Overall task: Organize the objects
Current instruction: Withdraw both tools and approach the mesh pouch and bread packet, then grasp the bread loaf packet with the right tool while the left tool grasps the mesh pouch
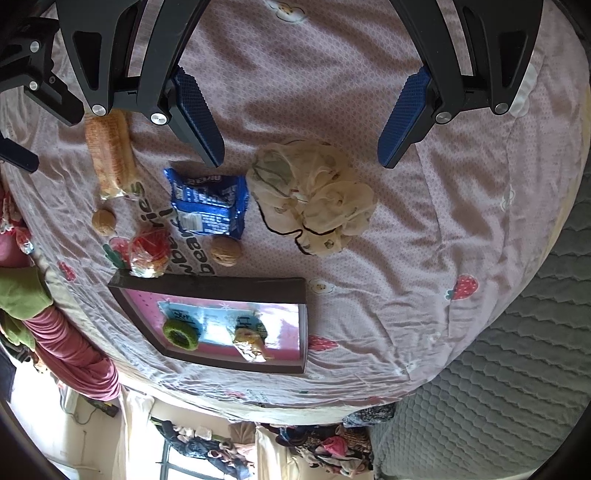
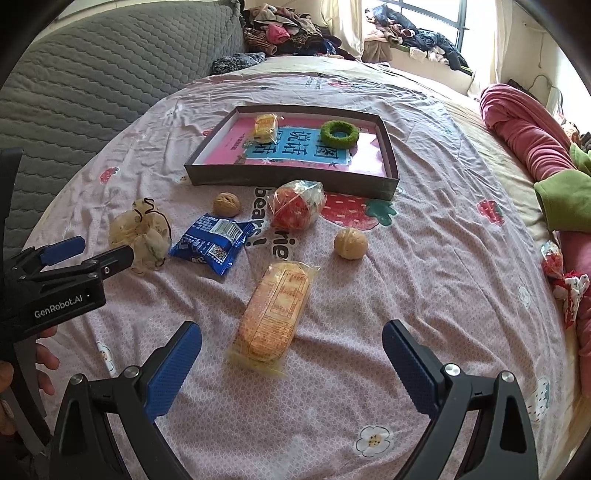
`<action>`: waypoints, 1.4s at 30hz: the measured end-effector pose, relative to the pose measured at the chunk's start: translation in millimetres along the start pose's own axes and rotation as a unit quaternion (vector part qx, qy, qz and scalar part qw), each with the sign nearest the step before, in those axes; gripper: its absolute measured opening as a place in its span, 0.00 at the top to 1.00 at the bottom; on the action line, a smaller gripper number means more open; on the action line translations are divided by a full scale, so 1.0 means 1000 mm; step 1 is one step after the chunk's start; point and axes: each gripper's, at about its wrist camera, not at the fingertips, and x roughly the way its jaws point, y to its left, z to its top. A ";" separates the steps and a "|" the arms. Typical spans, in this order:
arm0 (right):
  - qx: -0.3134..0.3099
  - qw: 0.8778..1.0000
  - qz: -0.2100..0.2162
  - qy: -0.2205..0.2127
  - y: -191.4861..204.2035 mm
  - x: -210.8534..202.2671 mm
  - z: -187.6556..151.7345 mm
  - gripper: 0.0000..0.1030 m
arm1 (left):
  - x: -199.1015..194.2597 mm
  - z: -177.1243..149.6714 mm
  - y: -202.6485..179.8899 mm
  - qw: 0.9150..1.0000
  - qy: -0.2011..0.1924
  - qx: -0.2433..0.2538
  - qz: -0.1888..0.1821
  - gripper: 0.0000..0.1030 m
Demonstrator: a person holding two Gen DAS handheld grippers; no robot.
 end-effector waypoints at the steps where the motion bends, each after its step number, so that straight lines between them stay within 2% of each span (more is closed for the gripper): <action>1: 0.001 1.000 0.000 0.002 0.001 0.002 0.000 0.04 | 0.002 0.001 0.002 1.000 0.000 -0.002 -0.002 0.17; 25: 0.019 0.999 -0.021 0.037 0.008 0.053 0.002 0.04 | 0.060 0.009 0.017 1.000 0.019 -0.015 -0.017 0.17; 28: 0.021 0.999 -0.022 0.039 0.007 0.058 0.002 0.05 | 0.061 0.009 0.013 1.000 0.017 -0.010 -0.021 0.24; 30: 0.025 0.999 -0.019 0.041 0.005 0.061 0.002 0.11 | 0.063 0.009 0.010 0.999 0.020 -0.007 -0.024 0.33; 33: 0.030 0.998 -0.016 0.048 0.003 0.067 0.001 0.16 | 0.066 0.008 0.005 0.999 0.027 0.003 -0.030 0.37; 38: 0.032 0.998 -0.016 0.047 0.003 0.070 0.000 0.19 | 0.067 0.007 -0.001 0.999 0.026 0.012 -0.033 0.45; 42: 0.030 0.999 -0.012 0.043 0.005 0.069 0.001 0.28 | 0.066 0.008 -0.002 0.999 0.027 0.013 -0.033 0.51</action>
